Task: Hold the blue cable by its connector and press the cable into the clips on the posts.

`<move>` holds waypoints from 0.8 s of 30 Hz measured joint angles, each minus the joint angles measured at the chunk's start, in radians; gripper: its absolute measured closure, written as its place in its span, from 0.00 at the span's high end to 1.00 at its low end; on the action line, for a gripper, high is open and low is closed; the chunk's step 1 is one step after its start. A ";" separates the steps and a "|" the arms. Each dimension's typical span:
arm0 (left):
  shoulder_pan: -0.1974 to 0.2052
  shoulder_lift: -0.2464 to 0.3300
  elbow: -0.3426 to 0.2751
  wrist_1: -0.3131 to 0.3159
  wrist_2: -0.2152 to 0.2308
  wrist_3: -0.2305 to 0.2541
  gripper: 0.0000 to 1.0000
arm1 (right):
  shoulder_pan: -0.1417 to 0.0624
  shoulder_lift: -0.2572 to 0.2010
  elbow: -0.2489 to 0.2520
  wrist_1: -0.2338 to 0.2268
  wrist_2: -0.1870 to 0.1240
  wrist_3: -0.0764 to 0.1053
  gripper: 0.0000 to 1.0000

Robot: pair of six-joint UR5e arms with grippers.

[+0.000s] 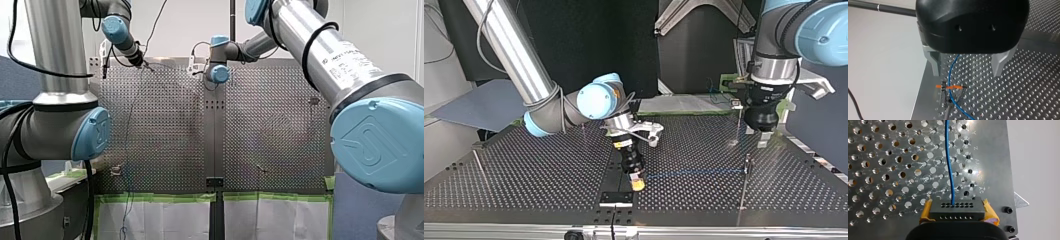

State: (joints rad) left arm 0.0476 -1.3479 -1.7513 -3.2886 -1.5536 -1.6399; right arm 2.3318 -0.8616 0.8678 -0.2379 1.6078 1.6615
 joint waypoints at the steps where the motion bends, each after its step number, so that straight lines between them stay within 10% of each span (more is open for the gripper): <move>1: -0.001 0.000 0.000 -0.001 -0.011 0.000 1.00 | 0.000 0.000 0.000 0.000 0.000 0.000 0.00; 13: -0.005 -0.001 0.000 -0.002 -0.102 -0.002 1.00 | 0.002 0.001 0.000 0.002 -0.002 0.000 0.00; 24: -0.035 -0.013 0.001 0.000 -0.040 0.061 1.00 | -0.011 0.002 0.000 0.038 0.004 -0.003 0.00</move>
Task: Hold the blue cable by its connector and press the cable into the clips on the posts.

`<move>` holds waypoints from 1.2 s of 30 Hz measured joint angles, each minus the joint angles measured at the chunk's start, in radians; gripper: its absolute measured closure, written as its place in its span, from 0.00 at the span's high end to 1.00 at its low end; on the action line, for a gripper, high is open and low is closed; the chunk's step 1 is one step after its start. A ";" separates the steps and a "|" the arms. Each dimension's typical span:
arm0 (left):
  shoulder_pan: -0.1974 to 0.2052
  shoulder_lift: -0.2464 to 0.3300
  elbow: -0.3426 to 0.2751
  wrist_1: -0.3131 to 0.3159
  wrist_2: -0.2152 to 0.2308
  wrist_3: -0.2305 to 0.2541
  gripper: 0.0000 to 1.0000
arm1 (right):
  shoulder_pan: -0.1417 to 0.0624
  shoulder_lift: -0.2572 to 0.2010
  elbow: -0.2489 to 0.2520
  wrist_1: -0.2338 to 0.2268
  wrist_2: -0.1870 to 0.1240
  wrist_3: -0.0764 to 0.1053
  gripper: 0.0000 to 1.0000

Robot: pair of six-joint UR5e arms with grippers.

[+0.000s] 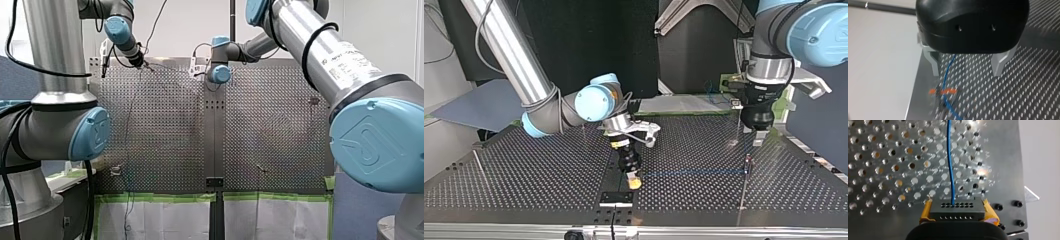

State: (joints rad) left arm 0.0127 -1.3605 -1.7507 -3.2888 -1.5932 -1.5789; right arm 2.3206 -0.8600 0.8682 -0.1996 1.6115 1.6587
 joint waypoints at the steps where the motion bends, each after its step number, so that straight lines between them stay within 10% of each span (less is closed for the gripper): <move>1: -0.007 -0.007 0.001 0.000 0.012 0.005 1.00 | -0.002 0.000 0.000 0.002 0.001 0.001 0.00; 9: -0.065 -0.068 0.044 0.020 0.040 -0.006 1.00 | -0.009 0.000 0.001 0.005 0.005 0.003 0.00; 36: -0.301 -0.254 0.221 0.145 -0.191 -0.058 1.00 | -0.012 0.001 0.012 0.005 -0.002 0.001 0.00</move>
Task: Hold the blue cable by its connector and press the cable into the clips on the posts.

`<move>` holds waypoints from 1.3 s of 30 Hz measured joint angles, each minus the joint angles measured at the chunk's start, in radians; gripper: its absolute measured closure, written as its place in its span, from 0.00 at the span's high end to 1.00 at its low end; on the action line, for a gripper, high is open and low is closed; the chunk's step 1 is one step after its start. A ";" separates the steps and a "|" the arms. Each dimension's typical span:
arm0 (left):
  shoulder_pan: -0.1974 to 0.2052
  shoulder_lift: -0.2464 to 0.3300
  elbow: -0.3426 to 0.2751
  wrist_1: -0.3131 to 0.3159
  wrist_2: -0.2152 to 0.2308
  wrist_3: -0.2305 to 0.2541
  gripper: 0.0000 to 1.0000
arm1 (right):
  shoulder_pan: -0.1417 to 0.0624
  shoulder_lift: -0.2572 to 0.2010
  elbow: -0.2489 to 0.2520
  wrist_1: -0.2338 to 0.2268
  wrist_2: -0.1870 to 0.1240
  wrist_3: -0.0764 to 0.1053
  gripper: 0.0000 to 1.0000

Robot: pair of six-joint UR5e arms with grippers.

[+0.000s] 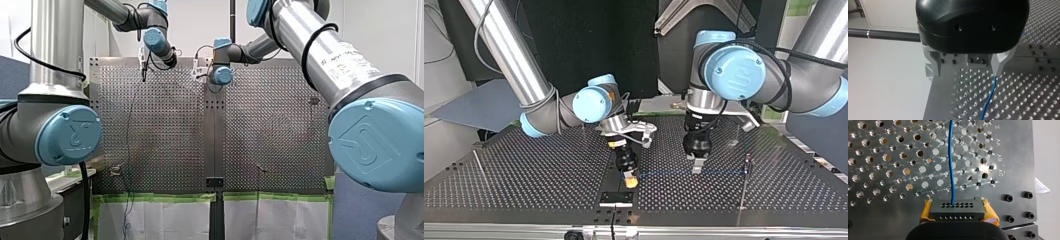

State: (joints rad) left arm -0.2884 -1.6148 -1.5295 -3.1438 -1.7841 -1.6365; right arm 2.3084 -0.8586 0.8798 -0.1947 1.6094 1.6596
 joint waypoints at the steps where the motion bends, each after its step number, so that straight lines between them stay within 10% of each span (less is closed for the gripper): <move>1: -0.006 0.000 0.000 -0.007 -0.011 0.001 1.00 | 0.000 0.000 0.000 0.000 0.000 0.000 0.00; 15: 0.017 -0.004 0.000 -0.084 -0.126 0.008 1.00 | -0.008 0.000 0.000 0.000 -0.001 0.000 0.00; 39: 0.023 -0.066 0.028 -0.086 -0.126 0.046 1.00 | -0.011 0.001 0.006 0.000 -0.005 0.000 0.00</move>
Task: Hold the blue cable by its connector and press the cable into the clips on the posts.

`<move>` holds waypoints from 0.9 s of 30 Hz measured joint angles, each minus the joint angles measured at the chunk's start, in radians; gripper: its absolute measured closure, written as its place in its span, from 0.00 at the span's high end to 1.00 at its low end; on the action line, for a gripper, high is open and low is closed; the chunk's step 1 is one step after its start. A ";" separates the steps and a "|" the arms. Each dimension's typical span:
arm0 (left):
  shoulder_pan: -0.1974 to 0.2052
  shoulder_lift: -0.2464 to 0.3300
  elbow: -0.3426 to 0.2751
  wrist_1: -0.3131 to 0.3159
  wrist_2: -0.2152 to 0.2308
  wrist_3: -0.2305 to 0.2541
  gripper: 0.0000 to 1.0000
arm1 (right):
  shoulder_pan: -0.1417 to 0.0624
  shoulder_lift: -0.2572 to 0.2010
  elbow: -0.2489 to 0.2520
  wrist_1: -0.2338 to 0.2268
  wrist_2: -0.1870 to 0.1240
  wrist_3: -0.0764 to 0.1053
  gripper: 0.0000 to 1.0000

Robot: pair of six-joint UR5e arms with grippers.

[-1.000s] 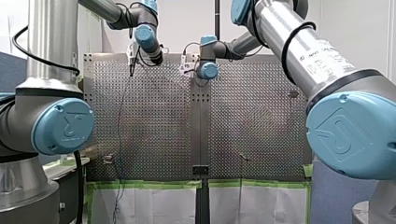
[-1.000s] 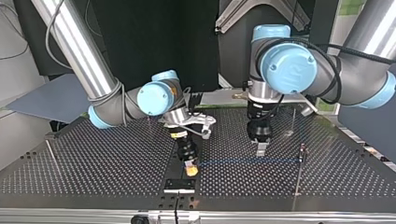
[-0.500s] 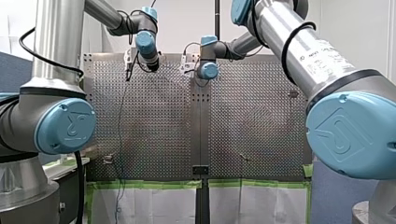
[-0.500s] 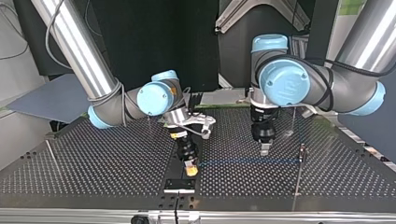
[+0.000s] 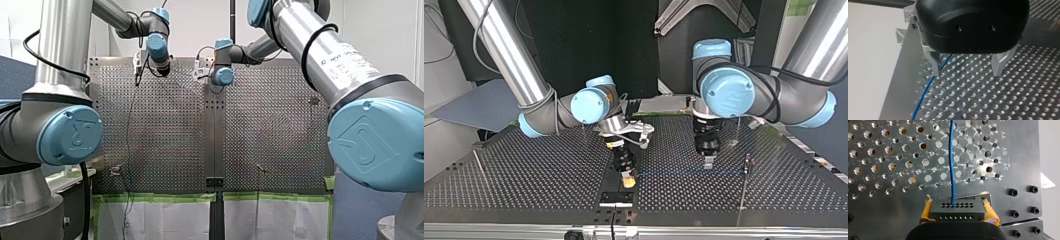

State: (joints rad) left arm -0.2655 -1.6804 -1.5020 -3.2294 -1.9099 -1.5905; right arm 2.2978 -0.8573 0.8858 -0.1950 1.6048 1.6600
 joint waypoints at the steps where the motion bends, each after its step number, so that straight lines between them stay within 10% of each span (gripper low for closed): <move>1: -0.003 0.001 0.000 -0.012 0.000 0.006 1.00 | -0.001 0.000 0.000 0.000 0.000 0.000 0.00; 27: 0.009 -0.031 0.045 0.073 -0.055 0.048 1.00 | -0.004 0.005 0.000 -0.002 -0.001 0.000 0.00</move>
State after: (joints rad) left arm -0.2568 -1.7114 -1.4567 -3.1566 -1.9653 -1.5429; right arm 2.2943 -0.8526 0.8859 -0.1971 1.6041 1.6601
